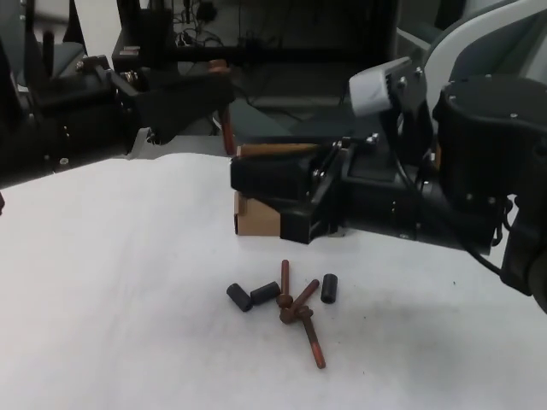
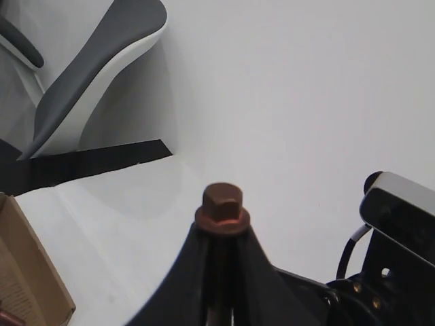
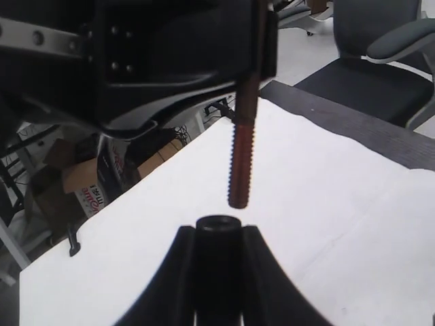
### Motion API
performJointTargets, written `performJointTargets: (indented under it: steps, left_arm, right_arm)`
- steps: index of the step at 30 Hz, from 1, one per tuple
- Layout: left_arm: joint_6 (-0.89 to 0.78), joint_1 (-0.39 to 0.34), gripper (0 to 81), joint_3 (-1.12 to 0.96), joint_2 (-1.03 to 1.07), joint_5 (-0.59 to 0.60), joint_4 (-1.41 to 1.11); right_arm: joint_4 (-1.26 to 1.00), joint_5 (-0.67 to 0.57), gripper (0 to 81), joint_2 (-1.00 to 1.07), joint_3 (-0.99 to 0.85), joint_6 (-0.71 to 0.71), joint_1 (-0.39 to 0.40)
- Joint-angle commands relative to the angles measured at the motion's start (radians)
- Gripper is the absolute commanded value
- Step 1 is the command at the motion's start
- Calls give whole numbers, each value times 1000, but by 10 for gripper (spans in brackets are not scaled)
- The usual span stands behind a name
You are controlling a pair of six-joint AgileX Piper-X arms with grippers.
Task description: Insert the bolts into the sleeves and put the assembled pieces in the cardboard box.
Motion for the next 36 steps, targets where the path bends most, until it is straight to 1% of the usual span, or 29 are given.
performJointTargets:
  steps: [1, 7, 13, 20, 29, 36]
  left_arm:
    - [-1, -2, 17, -3, -5, 8, -25]
    - [-1, -2, 17, -3, -5, 8, -25]
    - [-15, -2, 17, -3, -5, 8, -86]
    - [-34, -2, 17, -3, -5, 30, -86]
    - [-31, -44, 17, -3, -5, 30, -86]
    - [-29, -44, 17, -3, -5, 30, -85]
  right_arm:
    - [-27, -5, 6, 0, -13, 10, -7]
    - [-27, -5, 6, 0, -13, 10, -7]
    - [-27, -5, 6, 0, -13, 10, -7]
    - [-27, -5, 6, 0, -13, 10, -7]
    - [-50, -25, 6, 0, -13, 10, -7]
    - [-50, -25, 6, 0, -13, 17, -7]
